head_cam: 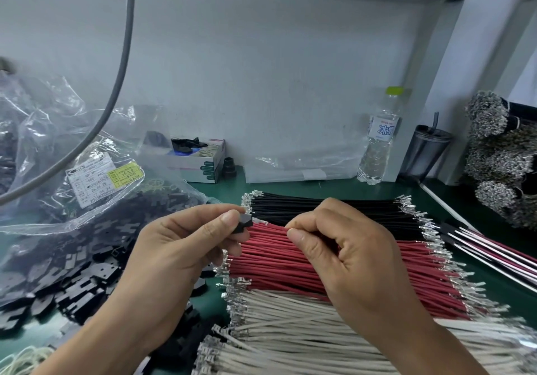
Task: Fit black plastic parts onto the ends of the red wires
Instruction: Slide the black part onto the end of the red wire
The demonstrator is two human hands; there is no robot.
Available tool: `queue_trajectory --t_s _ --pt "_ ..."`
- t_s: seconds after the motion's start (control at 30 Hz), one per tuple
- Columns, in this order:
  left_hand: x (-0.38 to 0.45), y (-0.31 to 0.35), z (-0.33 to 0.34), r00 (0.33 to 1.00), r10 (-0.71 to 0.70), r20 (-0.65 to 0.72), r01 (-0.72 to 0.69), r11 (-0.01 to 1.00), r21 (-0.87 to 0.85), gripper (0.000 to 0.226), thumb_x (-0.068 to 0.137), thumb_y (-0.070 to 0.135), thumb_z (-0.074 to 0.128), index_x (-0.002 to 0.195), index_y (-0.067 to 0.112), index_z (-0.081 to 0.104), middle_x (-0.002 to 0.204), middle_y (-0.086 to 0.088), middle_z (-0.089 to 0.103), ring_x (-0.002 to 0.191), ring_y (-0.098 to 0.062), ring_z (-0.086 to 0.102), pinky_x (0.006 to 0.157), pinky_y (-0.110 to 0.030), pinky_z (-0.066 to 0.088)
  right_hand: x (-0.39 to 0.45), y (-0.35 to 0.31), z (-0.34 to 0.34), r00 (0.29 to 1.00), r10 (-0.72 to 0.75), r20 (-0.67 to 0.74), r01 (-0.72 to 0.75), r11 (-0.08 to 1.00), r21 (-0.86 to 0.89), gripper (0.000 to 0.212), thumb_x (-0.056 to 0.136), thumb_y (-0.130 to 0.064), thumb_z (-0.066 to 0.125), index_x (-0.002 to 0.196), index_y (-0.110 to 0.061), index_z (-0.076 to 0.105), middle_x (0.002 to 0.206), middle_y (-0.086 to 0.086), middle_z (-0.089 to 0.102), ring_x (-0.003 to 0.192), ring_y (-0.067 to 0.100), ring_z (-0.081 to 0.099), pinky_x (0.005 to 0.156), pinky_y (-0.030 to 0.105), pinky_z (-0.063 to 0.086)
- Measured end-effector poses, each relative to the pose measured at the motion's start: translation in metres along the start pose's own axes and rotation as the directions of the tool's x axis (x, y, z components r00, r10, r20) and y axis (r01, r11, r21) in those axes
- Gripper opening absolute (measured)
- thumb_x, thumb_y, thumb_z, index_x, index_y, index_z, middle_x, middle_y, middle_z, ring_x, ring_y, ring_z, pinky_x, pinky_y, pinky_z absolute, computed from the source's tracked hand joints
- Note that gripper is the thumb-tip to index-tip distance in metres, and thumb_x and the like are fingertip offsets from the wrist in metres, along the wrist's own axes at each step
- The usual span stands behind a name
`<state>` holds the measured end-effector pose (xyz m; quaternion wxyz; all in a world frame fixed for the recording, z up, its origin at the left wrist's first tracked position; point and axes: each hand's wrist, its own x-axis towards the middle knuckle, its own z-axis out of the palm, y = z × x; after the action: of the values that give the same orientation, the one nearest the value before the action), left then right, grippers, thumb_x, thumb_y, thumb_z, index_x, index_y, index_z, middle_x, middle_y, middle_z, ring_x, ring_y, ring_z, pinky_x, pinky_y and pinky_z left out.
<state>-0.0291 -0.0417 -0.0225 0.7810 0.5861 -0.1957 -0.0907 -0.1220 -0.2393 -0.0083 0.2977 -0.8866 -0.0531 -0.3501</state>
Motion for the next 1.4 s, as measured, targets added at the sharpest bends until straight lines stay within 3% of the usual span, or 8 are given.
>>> queue_trajectory --t_s 0.3,0.47,0.67,0.77,0.87,1.03,1.23,1.4 --pt "0.001 0.0 0.0 0.999 0.012 0.034 -0.012 1.0 -0.004 0.062 0.059 0.053 0.094 0.101 0.01 0.082 0.089 -0.018 0.078 0.071 -0.02 0.069 0.061 -0.02 0.054 0.003 -0.005 -0.008 0.992 0.079 0.101 -0.08 0.997 0.003 0.018 0.093 -0.04 0.055 0.081 -0.033 0.065 0.086 -0.018 0.065 0.086 0.007 0.064 0.071 0.033 0.051" --pt "-0.002 0.002 0.002 0.998 0.015 0.065 -0.016 1.0 0.019 0.061 0.055 0.05 0.096 0.099 0.009 0.082 0.092 -0.02 0.078 0.071 -0.021 0.072 0.064 -0.021 0.057 0.005 -0.005 -0.013 0.974 0.157 0.161 -0.161 0.987 0.008 0.017 0.092 -0.034 0.063 0.076 -0.028 0.066 0.082 -0.015 0.067 0.08 0.009 0.063 0.072 0.038 0.051" --pt "-0.004 0.006 0.004 0.995 0.07 0.07 -0.079 0.987 0.143 0.024 0.069 0.022 0.086 0.091 0.014 0.085 0.083 -0.018 0.078 0.066 -0.018 0.071 0.061 -0.017 0.055 0.004 -0.012 -0.018 0.989 0.053 0.138 -0.026 0.981 -0.191 0.018 0.086 -0.041 0.058 0.072 -0.031 0.062 0.072 -0.016 0.06 0.074 0.006 0.058 0.061 0.021 0.042" --pt "-0.006 0.007 0.005 0.995 0.061 0.077 -0.073 0.984 0.164 0.025 0.068 0.024 0.082 0.09 0.015 0.085 0.083 -0.018 0.079 0.068 -0.019 0.073 0.063 -0.018 0.057 0.006 -0.013 -0.019 0.991 0.023 0.132 0.009 0.971 -0.241 0.016 0.084 -0.039 0.06 0.07 -0.033 0.063 0.068 -0.018 0.056 0.071 0.005 0.056 0.06 0.019 0.041" --pt "-0.006 0.005 0.004 0.996 0.029 0.09 -0.045 0.981 0.186 0.033 0.062 0.024 0.094 0.092 0.015 0.085 0.085 -0.018 0.078 0.069 -0.022 0.072 0.065 -0.021 0.058 0.006 -0.013 -0.019 0.994 0.003 0.113 0.024 0.972 -0.235 0.015 0.086 -0.037 0.061 0.071 -0.033 0.063 0.069 -0.017 0.056 0.071 0.005 0.056 0.061 0.02 0.042" --pt "-0.005 0.006 0.005 0.999 -0.018 0.033 0.016 0.999 0.047 0.035 0.069 0.03 0.089 0.097 0.01 0.083 0.087 -0.023 0.077 0.067 -0.025 0.069 0.063 -0.024 0.059 0.002 -0.019 -0.01 0.991 0.013 0.135 0.013 0.982 -0.187 0.016 0.093 -0.041 0.053 0.079 -0.035 0.058 0.074 -0.019 0.055 0.072 0.003 0.054 0.061 0.02 0.041" --pt "-0.013 0.009 0.019 0.995 0.068 0.066 -0.08 0.979 0.187 0.028 0.066 0.035 0.077 0.086 0.017 0.085 0.071 -0.017 0.076 0.055 -0.016 0.068 0.05 -0.014 0.05 0.002 -0.012 -0.007 0.982 0.075 0.172 -0.037 0.976 -0.213 0.021 0.093 -0.047 0.045 0.082 -0.036 0.058 0.08 -0.019 0.058 0.079 0.004 0.055 0.064 0.022 0.04" --pt "-0.012 0.009 0.011 0.968 0.219 0.125 -0.252 0.862 0.439 0.037 0.066 0.033 0.085 0.103 0.038 0.082 0.09 -0.004 0.079 0.071 -0.023 0.071 0.065 -0.026 0.059 0.003 -0.007 -0.007 0.984 0.118 0.134 -0.098 0.984 -0.146 0.028 0.098 -0.051 0.043 0.085 -0.034 0.061 0.086 -0.02 0.063 0.085 0.002 0.059 0.07 0.029 0.049"
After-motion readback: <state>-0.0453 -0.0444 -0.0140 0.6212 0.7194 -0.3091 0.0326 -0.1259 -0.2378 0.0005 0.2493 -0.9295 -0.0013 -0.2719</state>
